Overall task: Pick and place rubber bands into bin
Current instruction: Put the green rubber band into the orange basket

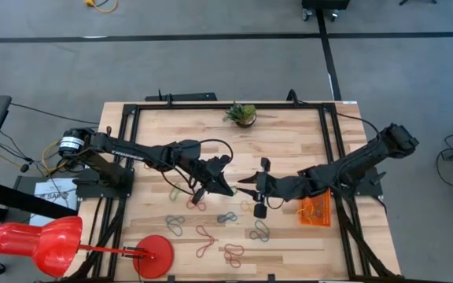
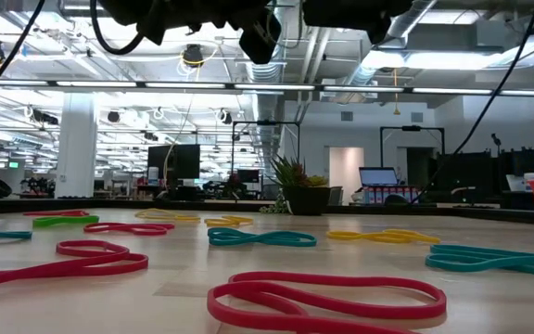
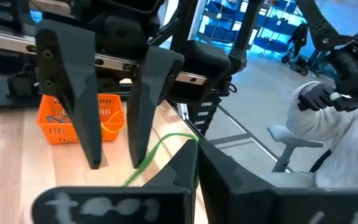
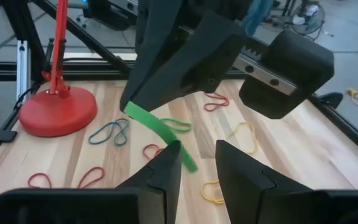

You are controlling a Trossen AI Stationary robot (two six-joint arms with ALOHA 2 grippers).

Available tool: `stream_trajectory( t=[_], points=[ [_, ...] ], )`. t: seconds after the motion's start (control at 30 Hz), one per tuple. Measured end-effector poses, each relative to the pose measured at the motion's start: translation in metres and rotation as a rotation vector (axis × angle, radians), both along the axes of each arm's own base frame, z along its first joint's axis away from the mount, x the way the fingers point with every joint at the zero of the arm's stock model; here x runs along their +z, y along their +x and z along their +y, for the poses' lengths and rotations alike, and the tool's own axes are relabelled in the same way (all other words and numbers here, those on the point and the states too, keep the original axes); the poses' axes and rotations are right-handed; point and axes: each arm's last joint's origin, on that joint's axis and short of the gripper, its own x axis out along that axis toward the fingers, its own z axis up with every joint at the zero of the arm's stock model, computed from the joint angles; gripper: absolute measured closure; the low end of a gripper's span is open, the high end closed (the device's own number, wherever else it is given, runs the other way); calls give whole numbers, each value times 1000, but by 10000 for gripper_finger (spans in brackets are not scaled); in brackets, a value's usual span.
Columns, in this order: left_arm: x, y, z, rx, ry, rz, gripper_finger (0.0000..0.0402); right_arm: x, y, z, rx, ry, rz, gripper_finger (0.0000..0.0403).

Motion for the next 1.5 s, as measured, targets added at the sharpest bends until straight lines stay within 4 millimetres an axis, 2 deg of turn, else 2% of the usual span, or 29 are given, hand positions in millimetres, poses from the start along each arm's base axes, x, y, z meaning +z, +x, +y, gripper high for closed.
stream_trajectory(
  t=[0.33,0.77,1.03,1.5],
  points=[
    [0,0,1,25,4,1,401,-1,-2,8,111,28,22,310],
    [-1,0,1,34,6,9,401,-1,1,-1,76,29,20,310],
    [-7,-1,1,27,7,74,401,-1,-2,8,107,28,24,310],
    [-7,-2,-1,-48,-35,97,401,-2,-2,8,107,26,29,310]
  ],
)
